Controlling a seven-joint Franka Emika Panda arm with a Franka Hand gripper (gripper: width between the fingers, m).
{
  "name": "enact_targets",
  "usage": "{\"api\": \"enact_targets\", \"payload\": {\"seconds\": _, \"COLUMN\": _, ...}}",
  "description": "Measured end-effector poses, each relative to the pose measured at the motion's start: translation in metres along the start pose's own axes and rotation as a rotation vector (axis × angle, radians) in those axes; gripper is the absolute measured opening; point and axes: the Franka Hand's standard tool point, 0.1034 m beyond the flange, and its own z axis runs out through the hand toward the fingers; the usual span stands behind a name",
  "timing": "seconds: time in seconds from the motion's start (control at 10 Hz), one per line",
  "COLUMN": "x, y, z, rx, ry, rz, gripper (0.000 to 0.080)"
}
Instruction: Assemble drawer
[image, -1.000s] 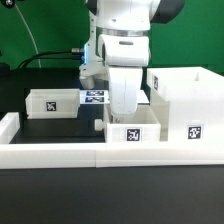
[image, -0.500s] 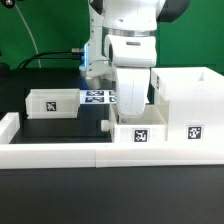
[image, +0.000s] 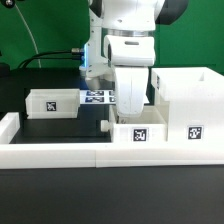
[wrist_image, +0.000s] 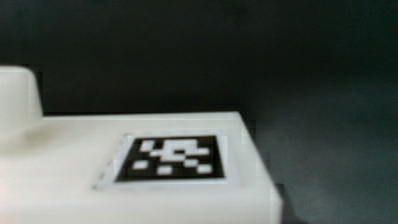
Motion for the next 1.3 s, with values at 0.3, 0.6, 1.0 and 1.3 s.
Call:
{"api": "enact_targets", "payload": {"seconds": 0.3, "x": 0.0033, "y": -0.0006, "z": 0.0005, "rx": 0.001, "ry": 0.002, "rz": 0.035, "gripper": 0.0042}}
{"api": "enact_targets", "payload": {"seconds": 0.6, "x": 0.0066, "y": -0.0009, "z": 0.0007, "rx": 0.001, "ry": 0.005, "rz": 0.072, "gripper": 0.0042}}
{"api": "enact_targets", "payload": {"seconds": 1.0, "x": 0.0057, "y": -0.0014, "z": 0.0011, "rx": 0.0, "ry": 0.004, "rz": 0.092, "gripper": 0.0042}}
{"api": "enact_targets", "payload": {"seconds": 1.3, "x": 0.0094, "y": -0.0024, "z": 0.0013, "rx": 0.002, "ry": 0.001, "rz": 0.078, "gripper": 0.0042}}
